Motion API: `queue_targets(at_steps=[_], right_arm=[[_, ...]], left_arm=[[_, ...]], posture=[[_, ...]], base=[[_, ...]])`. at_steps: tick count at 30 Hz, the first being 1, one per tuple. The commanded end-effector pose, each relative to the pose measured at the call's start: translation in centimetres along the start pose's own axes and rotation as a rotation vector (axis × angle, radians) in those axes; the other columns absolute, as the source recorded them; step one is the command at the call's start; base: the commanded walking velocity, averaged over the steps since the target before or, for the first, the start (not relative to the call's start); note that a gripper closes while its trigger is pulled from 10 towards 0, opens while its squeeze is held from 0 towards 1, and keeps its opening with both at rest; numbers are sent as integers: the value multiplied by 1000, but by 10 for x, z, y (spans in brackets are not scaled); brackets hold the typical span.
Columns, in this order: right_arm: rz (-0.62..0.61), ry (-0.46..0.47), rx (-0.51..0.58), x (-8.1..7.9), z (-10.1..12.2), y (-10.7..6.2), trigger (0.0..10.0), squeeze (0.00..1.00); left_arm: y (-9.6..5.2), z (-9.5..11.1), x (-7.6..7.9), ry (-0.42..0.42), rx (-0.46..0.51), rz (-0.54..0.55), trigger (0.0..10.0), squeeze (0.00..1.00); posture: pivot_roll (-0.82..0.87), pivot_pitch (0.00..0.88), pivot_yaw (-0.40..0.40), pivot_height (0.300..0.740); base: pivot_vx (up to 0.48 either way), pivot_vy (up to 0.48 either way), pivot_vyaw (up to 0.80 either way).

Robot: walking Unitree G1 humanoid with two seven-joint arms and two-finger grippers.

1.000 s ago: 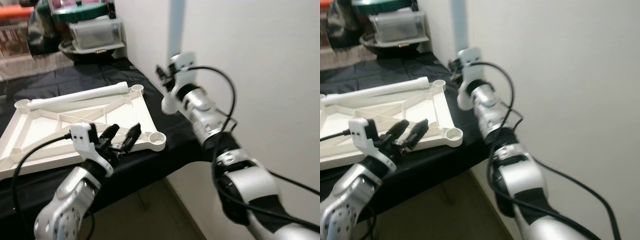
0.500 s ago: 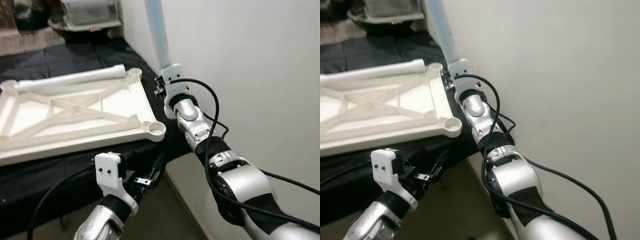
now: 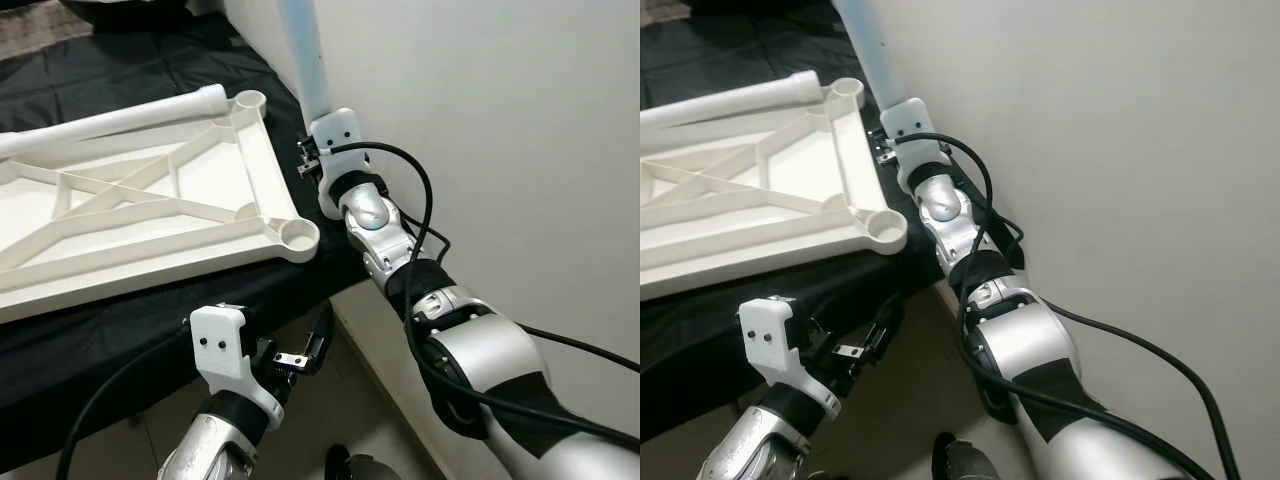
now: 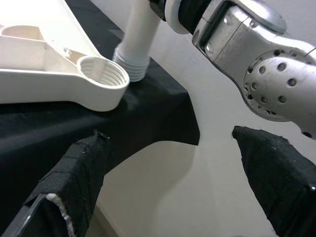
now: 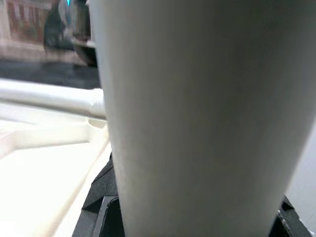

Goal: Building children table

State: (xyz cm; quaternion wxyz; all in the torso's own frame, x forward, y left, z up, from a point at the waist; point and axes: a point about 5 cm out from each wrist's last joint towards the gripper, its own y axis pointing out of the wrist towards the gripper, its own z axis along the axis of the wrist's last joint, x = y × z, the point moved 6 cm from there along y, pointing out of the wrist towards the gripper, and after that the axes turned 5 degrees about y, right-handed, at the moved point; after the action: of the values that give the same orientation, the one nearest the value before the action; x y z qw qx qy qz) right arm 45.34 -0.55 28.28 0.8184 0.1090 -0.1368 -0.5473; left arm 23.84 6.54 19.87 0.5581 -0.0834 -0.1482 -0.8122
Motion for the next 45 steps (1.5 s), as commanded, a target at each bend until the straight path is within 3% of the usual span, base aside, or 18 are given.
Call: queue_targets(at_steps=[1, 4, 7, 10, 13, 18, 24, 25, 33, 35, 38, 40, 41, 42, 43, 44, 45], right_arm=[[26, 95, -52, -11, -12, -2, 10000, 0], [38, 156, -55, -17, -10, 0, 10000, 0], [69, 282, -70, -32, -3, 4, 10000, 0], [87, 305, -64, -39, 0, 5, 10000, 0], [111, 385, -28, -56, 18, 10, 10000, 0], [138, 401, -16, -68, 27, 12, 10000, 0], [166, 493, -17, -87, 37, 13, 10000, 0], [196, 516, -23, -100, 38, 11, 10000, 0], [254, 568, -33, -116, 41, 8, 10000, 0], [239, 476, 8, -101, 42, 7, 10000, 0], [223, 417, 31, -89, 42, 8, 10000, 0], [199, 311, 80, -58, 47, 8, 10000, 0], [199, 311, 80, -58, 47, 8, 10000, 0], [188, 280, 99, -43, 51, 7, 10000, 0], [188, 280, 99, -43, 51, 7, 10000, 0], [180, 262, 120, -27, 55, 6, 10000, 0], [180, 262, 120, -27, 55, 6, 10000, 0]], left_arm=[[-2, -1, -2, -1, -2, 23, 10000, 0], [-2, -2, -4, -2, -2, 31, 10000, 0], [-1, -4, -8, -3, 1, 51, 10000, 0], [-1, -4, -8, -3, 2, 53, 10000, 0], [-1, -4, -8, 1, 5, 56, 10000, 0], [-1, -4, -9, 7, 5, 60, 10000, 0], [-1, -5, -11, 18, 10, 68, 10000, 0], [-1, -4, -12, 21, 13, 72, 10000, 0], [0, -5, -13, 30, 16, 75, 10000, 0], [0, -6, -15, 38, 16, 78, 10000, 0], [0, -7, -16, 41, 16, 80, 10000, 0], [0, -8, -19, 48, 14, 82, 10000, 0], [0, -8, -19, 48, 14, 82, 10000, 0], [0, -9, -20, 51, 14, 81, 10000, 0], [0, -9, -20, 51, 14, 81, 10000, 0], [1, -9, -20, 60, 14, 80, 10000, 0], [1, -9, -20, 60, 14, 80, 10000, 0]], posture=[[-2, 283, -80, 740], [-11, 278, -83, 740], [-17, 274, -86, 740], [-17, 274, -86, 740], [-16, 270, -91, 740], [-15, 268, -93, 740], [-10, 266, -106, 740], [-15, 265, -111, 740], [-16, 257, -115, 740], [-13, 244, -111, 740], [-13, 233, -109, 740], [-16, 207, -101, 740], [-16, 207, -101, 740], [-16, 207, -101, 740], [-16, 207, -101, 740], [-14, 189, -93, 740], [-14, 189, -93, 740]], base=[[0, 0, 0], [0, 0, 0], [0, 0, 0], [0, 0, 0], [0, 0, 0], [0, 0, 0], [0, 0, 0], [0, 0, 0], [0, 0, 0], [0, 0, 0], [0, 0, 0], [0, 0, 0], [0, 0, 0], [0, 0, 0], [0, 0, 0], [0, 0, 0], [0, 0, 0]])
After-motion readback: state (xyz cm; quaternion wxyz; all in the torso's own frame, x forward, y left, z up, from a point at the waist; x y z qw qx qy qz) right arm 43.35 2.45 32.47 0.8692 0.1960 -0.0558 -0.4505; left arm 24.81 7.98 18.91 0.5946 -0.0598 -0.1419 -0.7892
